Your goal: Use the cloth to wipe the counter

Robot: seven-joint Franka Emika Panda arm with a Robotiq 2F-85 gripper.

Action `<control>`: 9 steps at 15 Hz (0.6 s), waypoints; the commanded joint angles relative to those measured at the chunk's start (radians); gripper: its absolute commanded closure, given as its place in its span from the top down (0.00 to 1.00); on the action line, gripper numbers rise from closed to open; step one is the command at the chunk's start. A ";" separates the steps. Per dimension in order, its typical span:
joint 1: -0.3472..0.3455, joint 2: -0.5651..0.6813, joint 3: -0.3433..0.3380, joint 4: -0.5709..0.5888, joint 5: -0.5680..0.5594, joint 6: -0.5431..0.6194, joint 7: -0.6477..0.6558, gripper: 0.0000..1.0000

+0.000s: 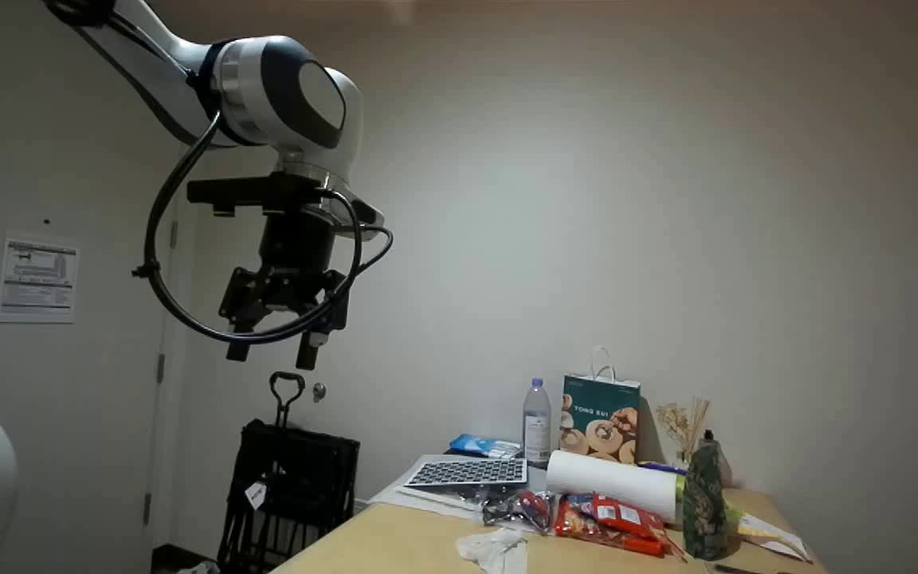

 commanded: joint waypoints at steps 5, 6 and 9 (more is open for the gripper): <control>-0.003 0.000 0.002 0.002 0.001 -0.002 -0.001 1.00; -0.003 0.000 0.002 0.002 0.001 -0.002 -0.001 1.00; -0.012 0.030 0.000 0.014 -0.017 0.008 -0.002 1.00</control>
